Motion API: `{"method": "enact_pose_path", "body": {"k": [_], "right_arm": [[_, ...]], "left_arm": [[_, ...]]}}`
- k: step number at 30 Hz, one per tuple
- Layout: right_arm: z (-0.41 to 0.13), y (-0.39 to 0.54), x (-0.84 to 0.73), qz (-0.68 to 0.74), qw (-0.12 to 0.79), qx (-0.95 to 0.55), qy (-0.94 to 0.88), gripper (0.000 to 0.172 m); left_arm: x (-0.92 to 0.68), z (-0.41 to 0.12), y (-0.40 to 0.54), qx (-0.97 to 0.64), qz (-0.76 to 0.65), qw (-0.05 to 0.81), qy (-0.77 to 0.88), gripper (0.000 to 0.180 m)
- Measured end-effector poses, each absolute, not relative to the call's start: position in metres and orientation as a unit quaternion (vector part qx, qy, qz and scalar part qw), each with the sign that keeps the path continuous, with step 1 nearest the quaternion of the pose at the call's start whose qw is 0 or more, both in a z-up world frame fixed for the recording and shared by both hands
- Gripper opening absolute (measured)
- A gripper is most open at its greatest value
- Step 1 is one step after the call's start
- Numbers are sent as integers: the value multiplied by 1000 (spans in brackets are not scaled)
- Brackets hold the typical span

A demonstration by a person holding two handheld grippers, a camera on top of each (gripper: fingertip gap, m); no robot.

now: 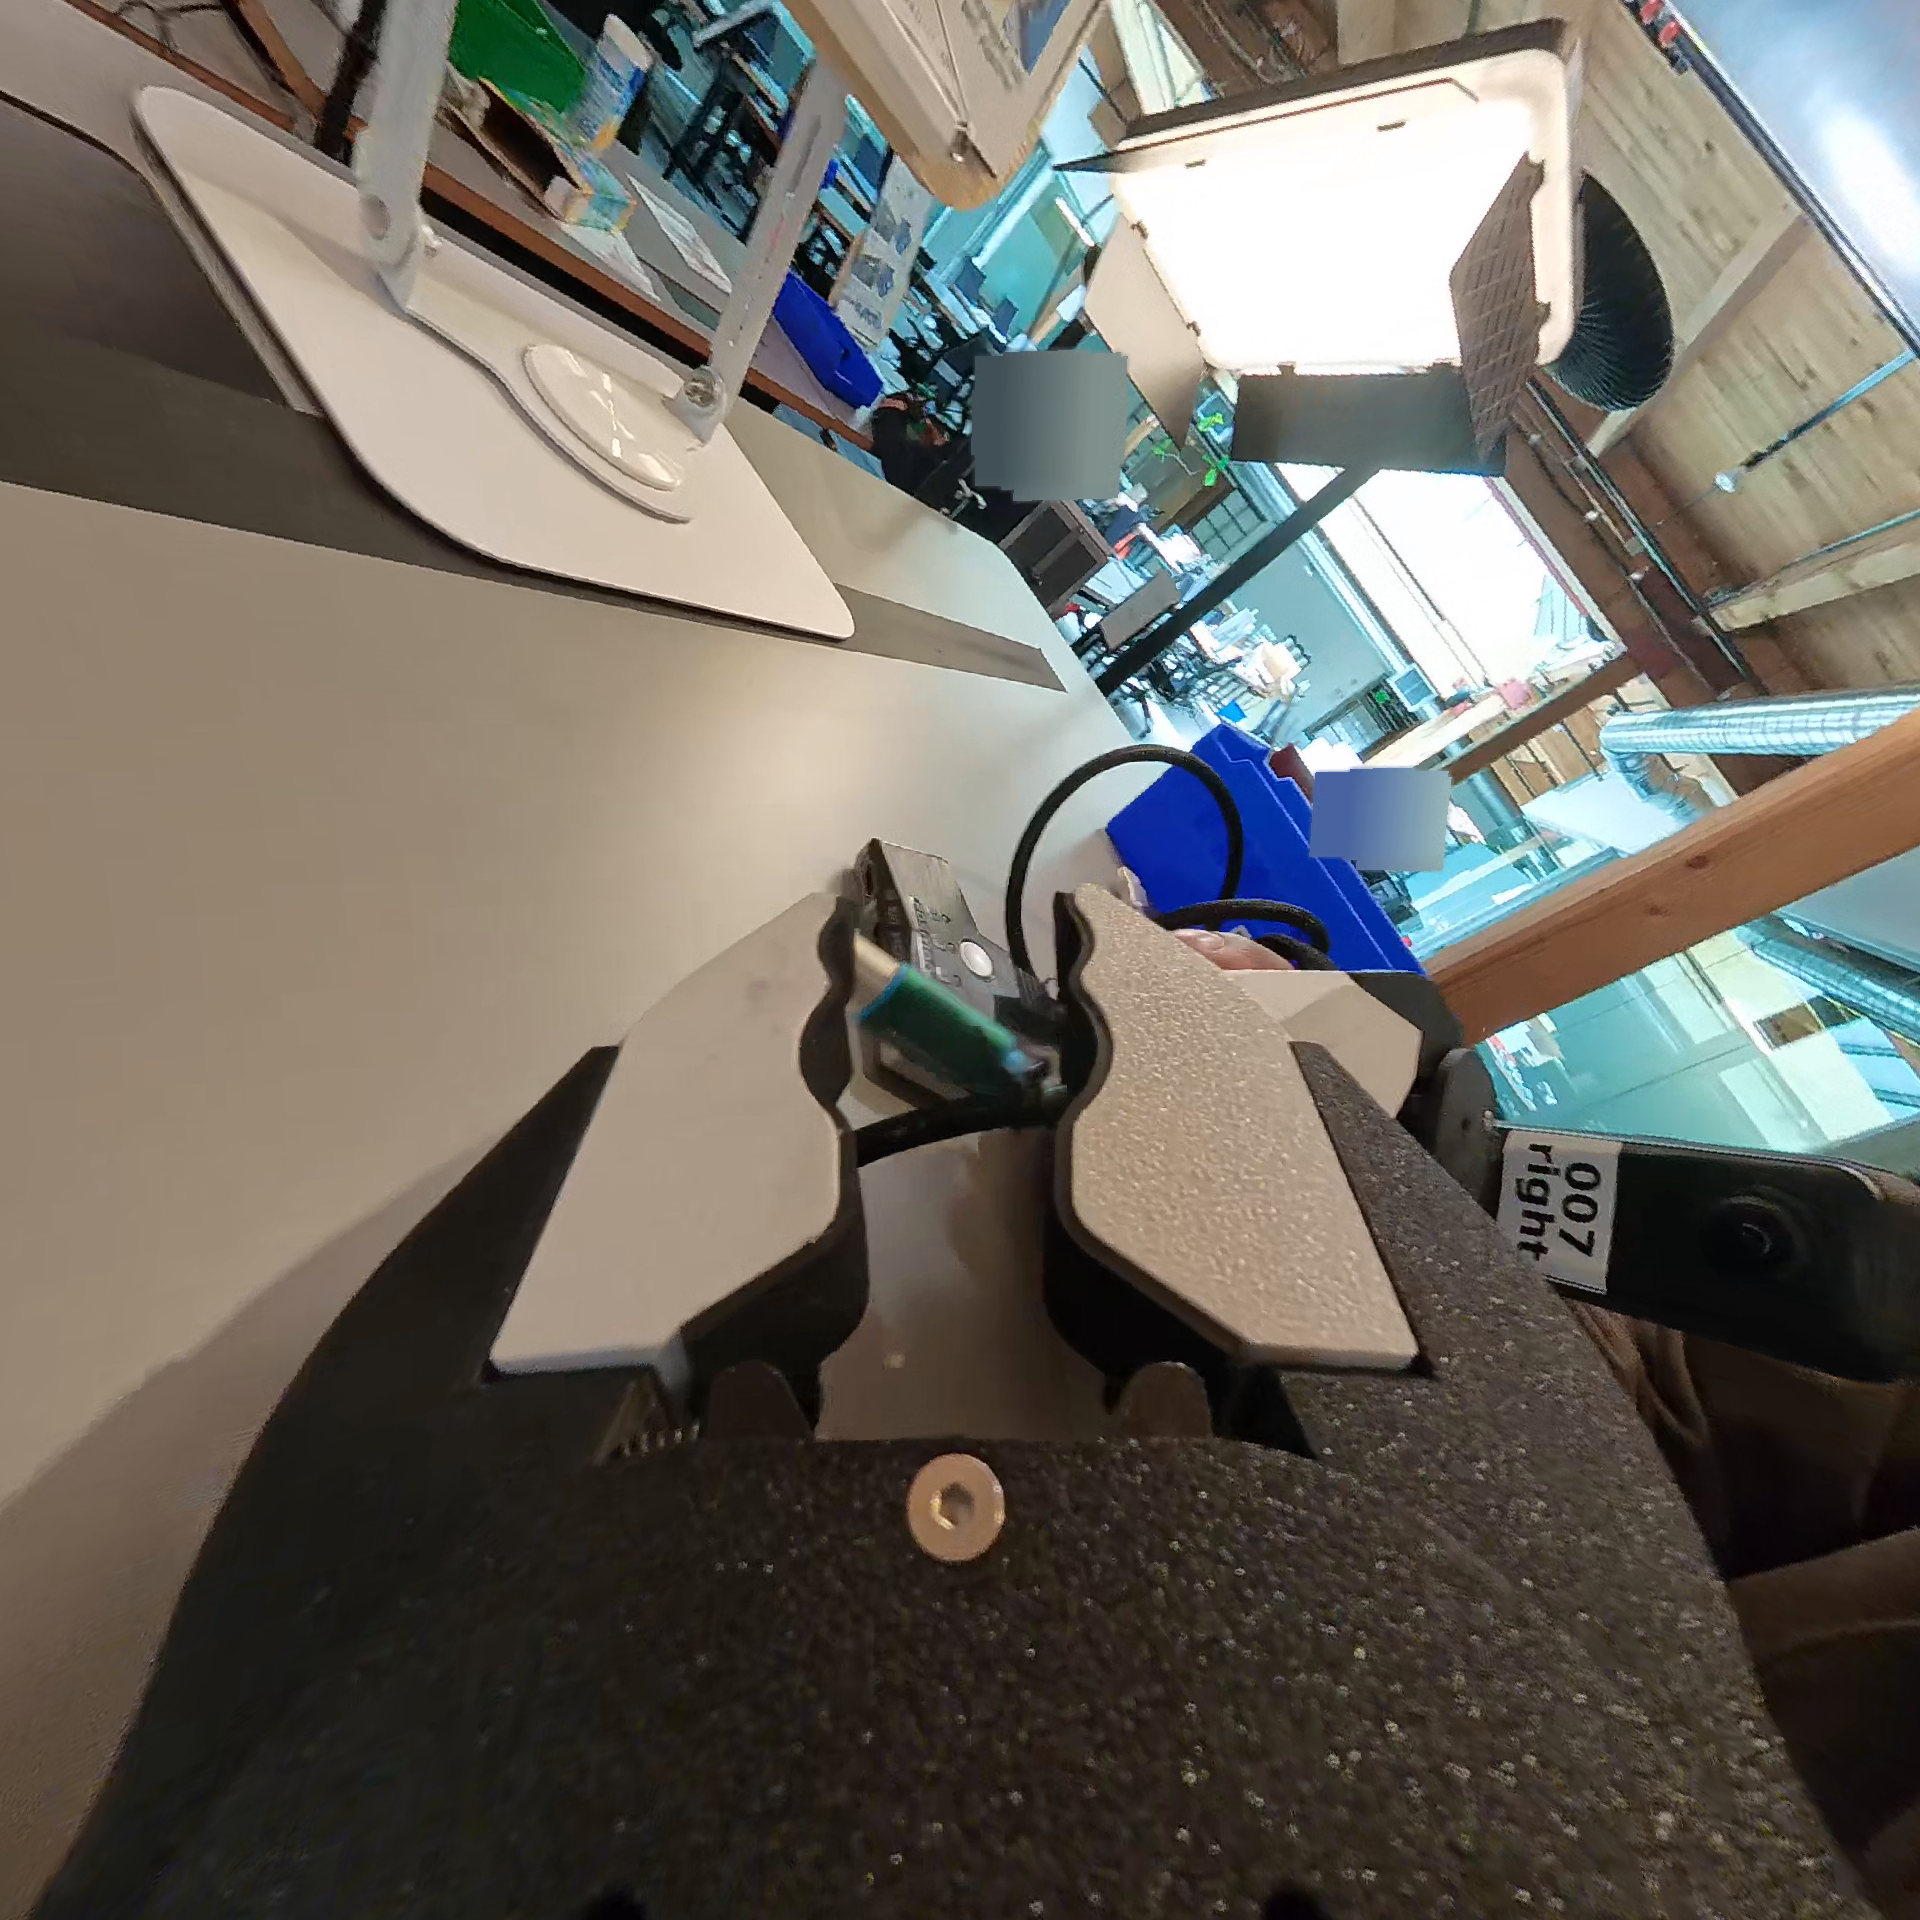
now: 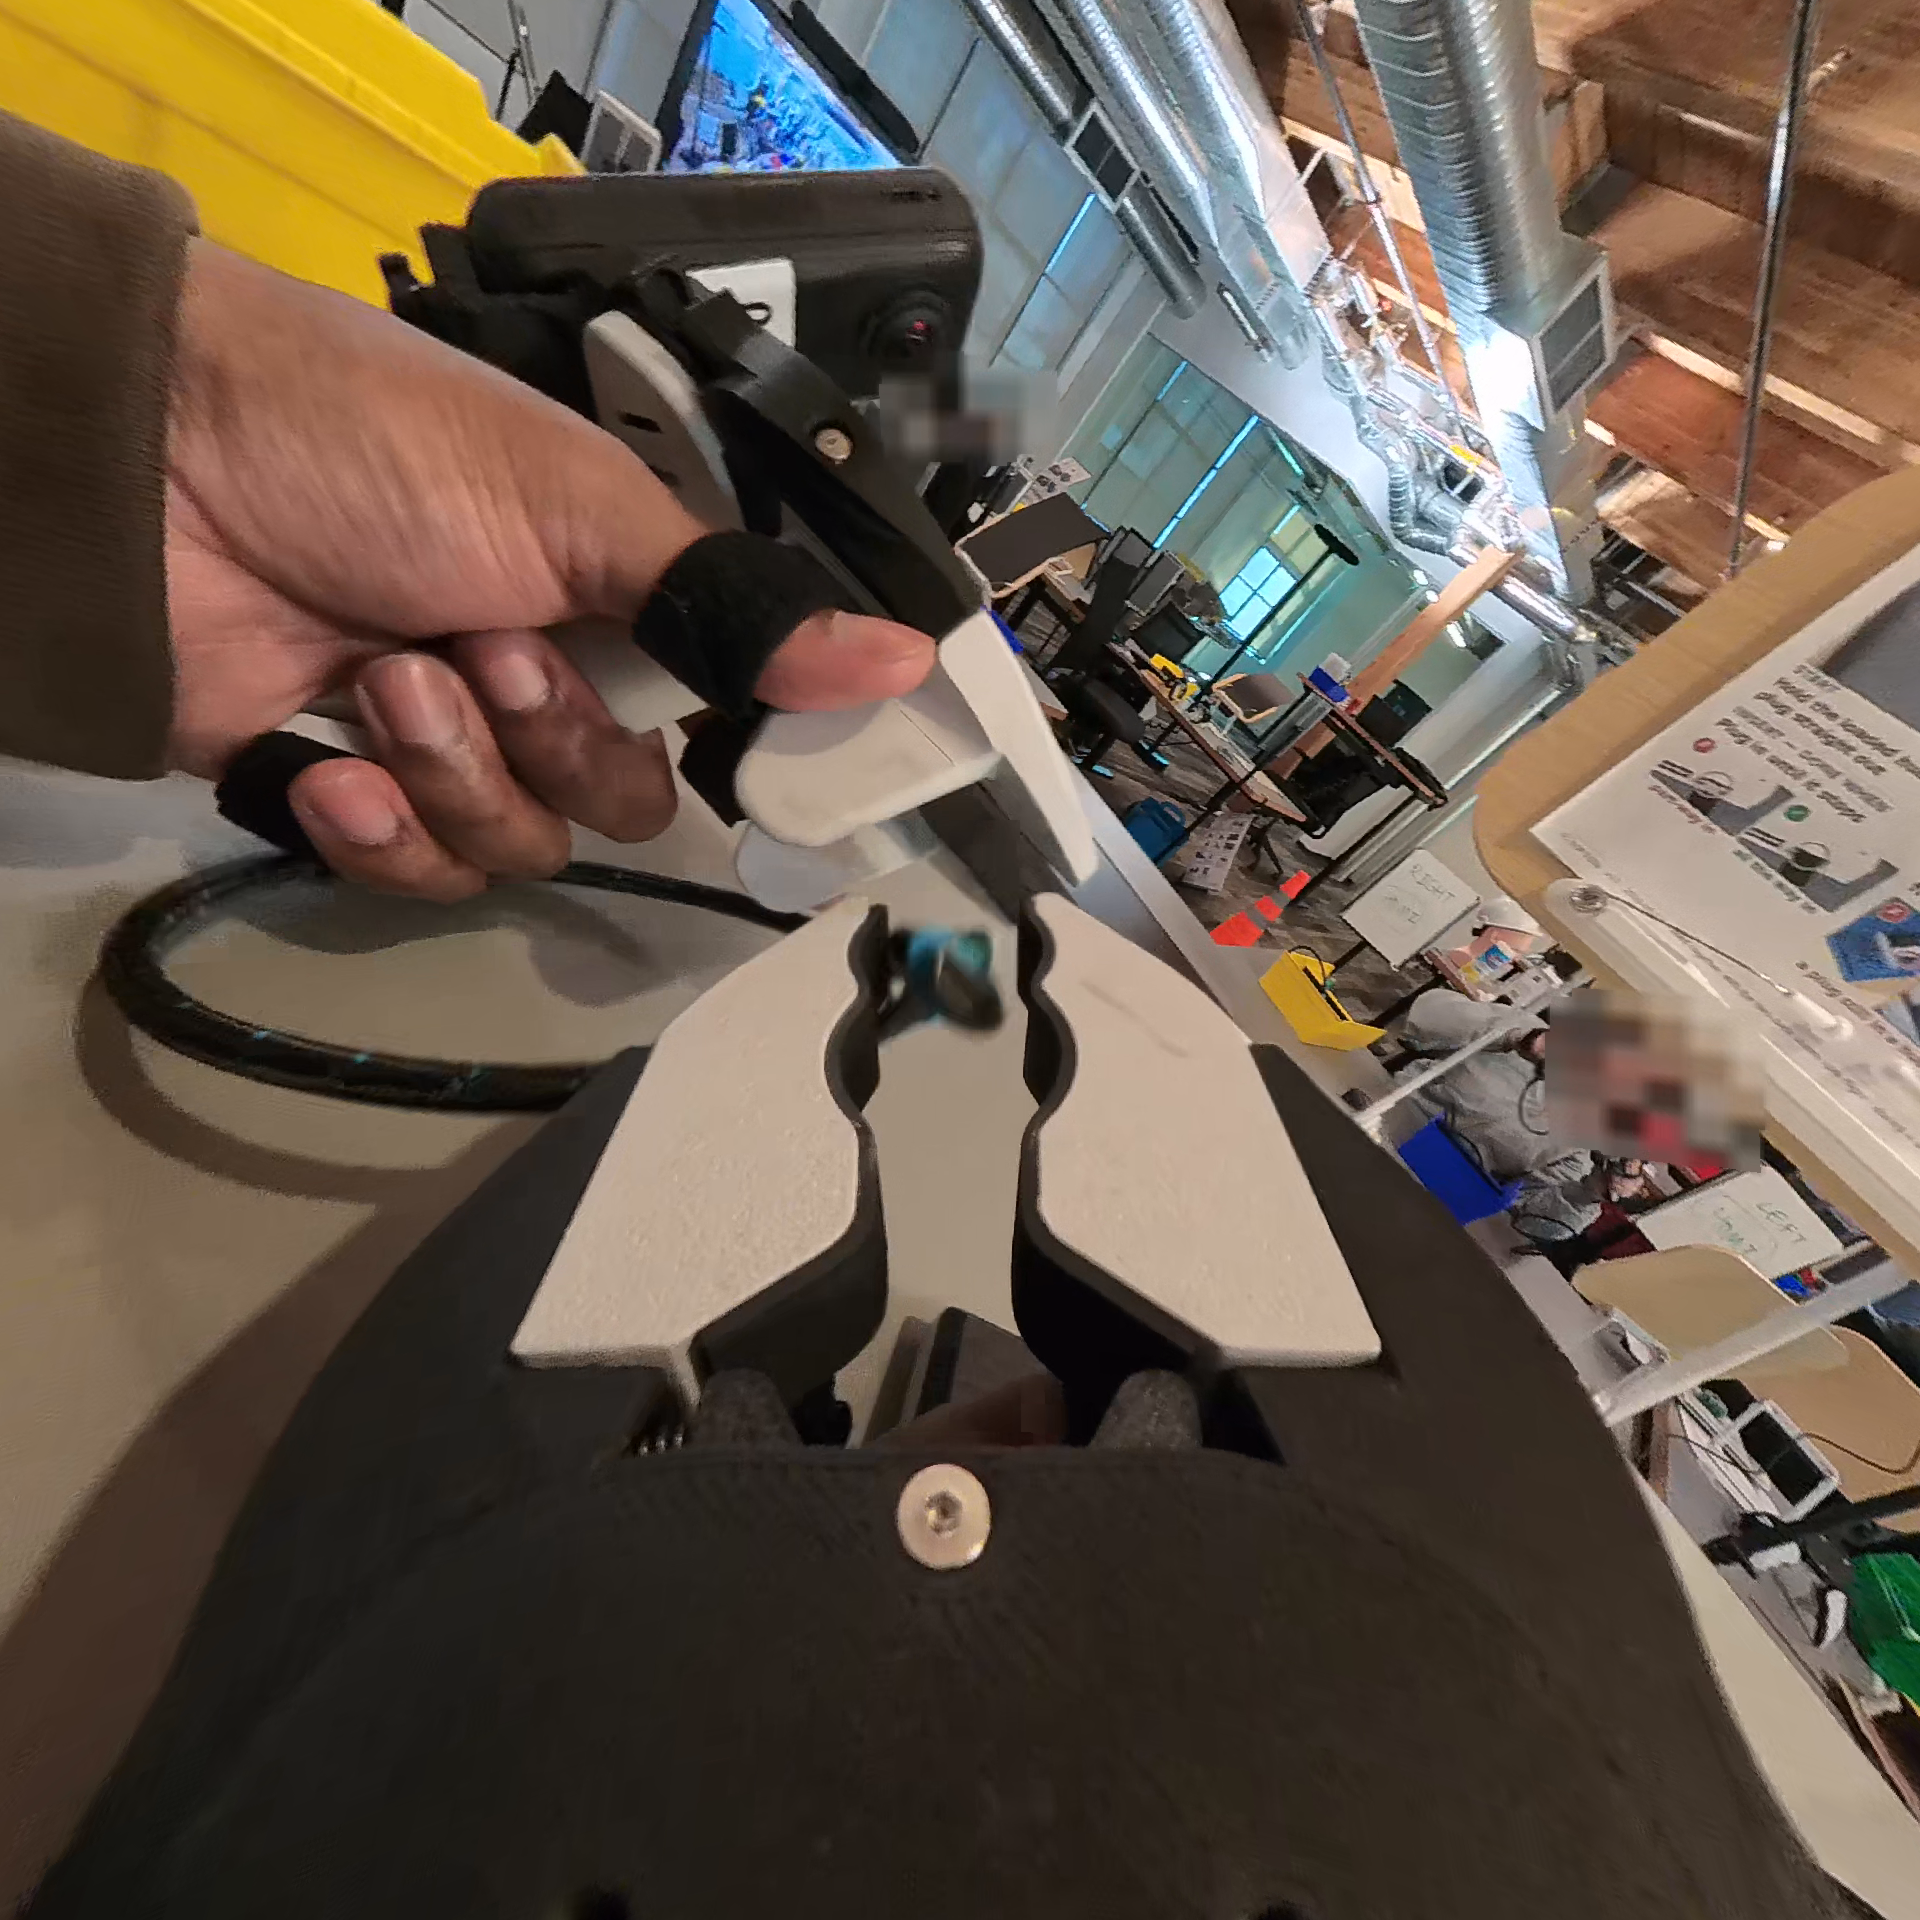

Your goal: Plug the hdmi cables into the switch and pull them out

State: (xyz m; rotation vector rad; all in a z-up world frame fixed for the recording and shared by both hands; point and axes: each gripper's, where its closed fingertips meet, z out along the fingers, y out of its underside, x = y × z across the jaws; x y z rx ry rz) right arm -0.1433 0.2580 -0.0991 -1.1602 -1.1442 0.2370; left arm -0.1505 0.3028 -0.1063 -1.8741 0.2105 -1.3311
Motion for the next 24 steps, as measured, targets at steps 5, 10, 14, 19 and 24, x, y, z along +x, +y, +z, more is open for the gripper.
{"method": "enact_pose_path", "body": {"k": [5,10,14,19,24], "right_arm": [[-103,254,-146,85,677,-503,-530,0],[-108,256,-140,88,656,-517,-543,0],[-129,253,-123,136,551,-581,-583,28],[-158,238,-112,189,445,-641,-597,47],[-178,249,-111,92,442,-665,-594,24]], "left_arm": [[-144,-106,299,-748,-522,398,100,31],[-164,-105,305,-763,-481,422,90,37],[-181,-112,308,-790,-426,431,94,39],[-175,-126,304,-823,-361,413,147,42],[-162,-144,299,-844,-321,384,193,44]]}}
